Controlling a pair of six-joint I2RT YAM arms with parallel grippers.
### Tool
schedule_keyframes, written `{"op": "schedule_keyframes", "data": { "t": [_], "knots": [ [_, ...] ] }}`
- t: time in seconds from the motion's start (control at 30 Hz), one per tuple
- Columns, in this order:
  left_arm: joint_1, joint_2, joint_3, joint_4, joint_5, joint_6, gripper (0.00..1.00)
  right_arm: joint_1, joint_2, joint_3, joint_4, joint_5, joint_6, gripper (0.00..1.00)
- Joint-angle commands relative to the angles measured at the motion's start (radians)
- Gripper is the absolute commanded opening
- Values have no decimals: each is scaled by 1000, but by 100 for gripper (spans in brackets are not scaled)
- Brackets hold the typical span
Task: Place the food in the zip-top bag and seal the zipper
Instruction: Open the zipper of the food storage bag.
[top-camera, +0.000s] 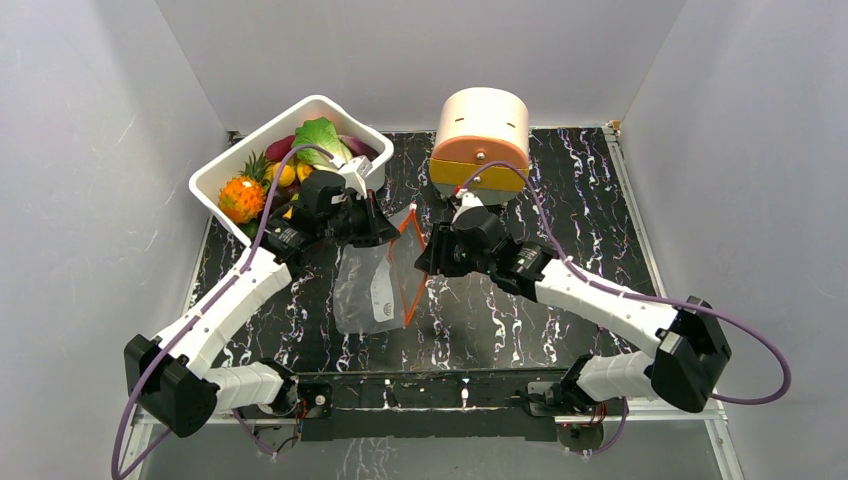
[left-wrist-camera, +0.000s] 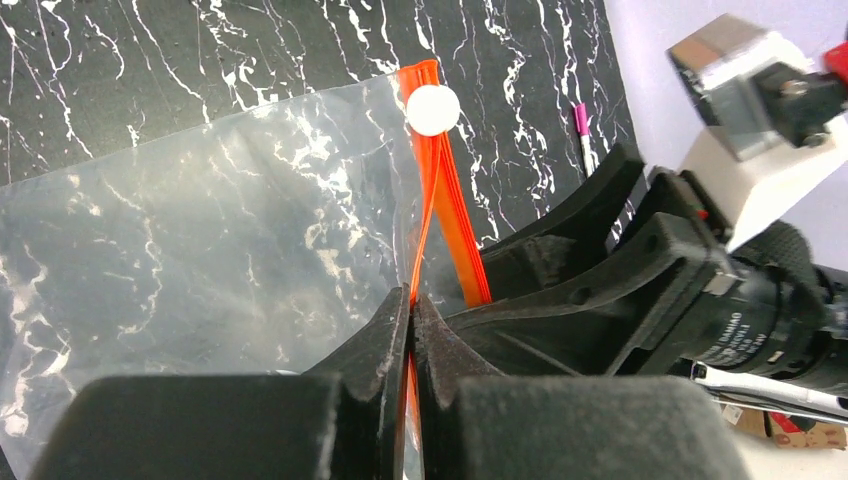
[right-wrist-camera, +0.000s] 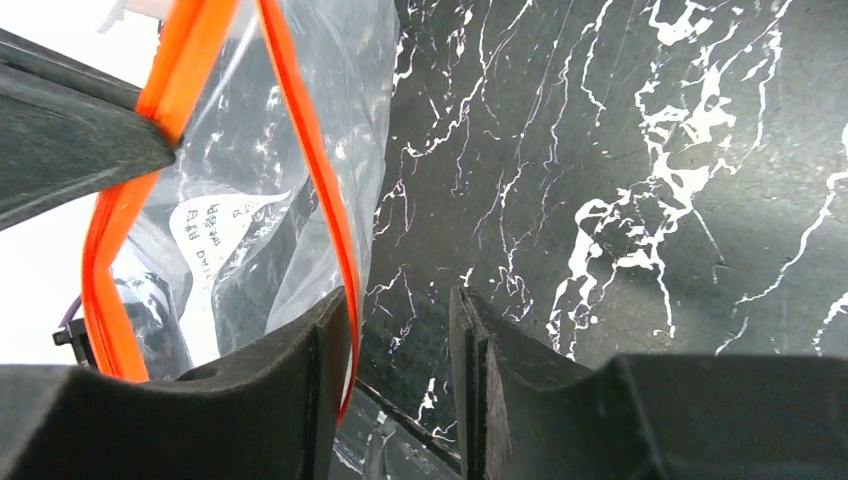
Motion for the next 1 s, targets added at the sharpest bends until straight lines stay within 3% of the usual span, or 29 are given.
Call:
{"op": "schedule_keyframes", "data": {
  "t": [0.0,0.03,0.2,0.47,0.6,0.73,0.83,0.97],
  "knots": [
    [-3,-18,7,41,26,-16,0,0,25,5,77,-37,41,36],
    [-2,-17,9,43,29,-17,0,-1,26,3,79,-37,44,34],
    [-3,-11,66,-55,-32,43,0,-1,-4,24,11,88,14,0],
    [-3,3,177,-248,-214,153,0,-5,-107,95,-222,437,-69,0],
    [-3,-3,187,-250,-207,168,0,-4,-135,106,-242,426,-76,0],
    [-2,-25,150,-153,-42,134,0,-5,-147,121,-184,317,-71,0],
    [-3,-41,110,-50,108,82,20,-5,-136,162,-202,319,-65,0],
    [-3,-51,88,33,206,61,57,-5,-122,196,-239,357,-66,0]
  ]
}}
